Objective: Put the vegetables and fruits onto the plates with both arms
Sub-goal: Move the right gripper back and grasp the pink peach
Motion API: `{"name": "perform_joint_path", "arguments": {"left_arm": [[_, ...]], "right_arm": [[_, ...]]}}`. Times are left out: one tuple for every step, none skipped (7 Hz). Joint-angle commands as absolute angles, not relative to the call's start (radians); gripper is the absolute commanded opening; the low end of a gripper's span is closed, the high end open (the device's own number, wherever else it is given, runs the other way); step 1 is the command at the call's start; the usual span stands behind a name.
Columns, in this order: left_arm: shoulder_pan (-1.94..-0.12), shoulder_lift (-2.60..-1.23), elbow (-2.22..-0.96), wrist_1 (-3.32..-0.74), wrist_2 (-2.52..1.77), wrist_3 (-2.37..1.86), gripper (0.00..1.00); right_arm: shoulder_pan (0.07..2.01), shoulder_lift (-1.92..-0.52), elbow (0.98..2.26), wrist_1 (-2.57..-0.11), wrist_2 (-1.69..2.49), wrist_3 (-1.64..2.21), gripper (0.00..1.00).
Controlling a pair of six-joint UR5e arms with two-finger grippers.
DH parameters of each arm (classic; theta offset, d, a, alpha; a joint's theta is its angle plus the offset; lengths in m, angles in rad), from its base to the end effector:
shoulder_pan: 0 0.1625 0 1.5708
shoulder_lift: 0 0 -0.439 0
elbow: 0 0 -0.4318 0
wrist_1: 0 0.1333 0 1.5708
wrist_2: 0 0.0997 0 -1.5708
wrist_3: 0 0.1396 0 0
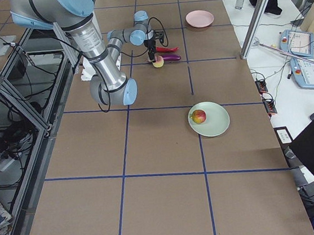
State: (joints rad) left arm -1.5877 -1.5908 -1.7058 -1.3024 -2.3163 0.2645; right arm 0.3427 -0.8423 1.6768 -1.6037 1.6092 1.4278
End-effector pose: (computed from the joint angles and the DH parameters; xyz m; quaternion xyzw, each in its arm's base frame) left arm -0.0474 -0.5221 0.6479 -0.0013 0.3674 0.0943 0.9253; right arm -0.6651 -0.3731 0.1955 0.0766 -0.3829 0.0843 0.9167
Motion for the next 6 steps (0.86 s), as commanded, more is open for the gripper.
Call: {"name": "perform_joint_path", "arguments": {"left_arm": [[-1.589, -1.591, -1.706, -1.302, -2.316, 0.264, 1.00], [-1.588, -1.591, -1.706, -1.302, -2.316, 0.264, 1.00], [-1.588, -1.591, -1.706, -1.302, -2.316, 0.264, 1.00], [-1.588, -1.591, -1.706, -1.302, -2.316, 0.264, 1.00], [-1.588, -1.591, -1.706, -1.302, -2.316, 0.264, 1.00], [-1.589, -1.591, -1.704, -1.302, -2.316, 0.264, 1.00]], "right_arm": [[0.342, -0.842, 1.639, -1.602, 1.576, 1.410, 1.00], [0.342, -0.841, 1.619, -1.598, 1.577, 1.411, 1.00], [0.342, -0.838, 1.612, -1.597, 1.577, 1.413, 1.00], [0.341, -0.824, 1.605, -1.598, 1.577, 1.414, 1.00], [0.342, -0.815, 1.603, -1.598, 1.581, 1.410, 0.40], [0.342, -0.812, 1.600, -1.598, 1.578, 1.411, 0.08]]}}
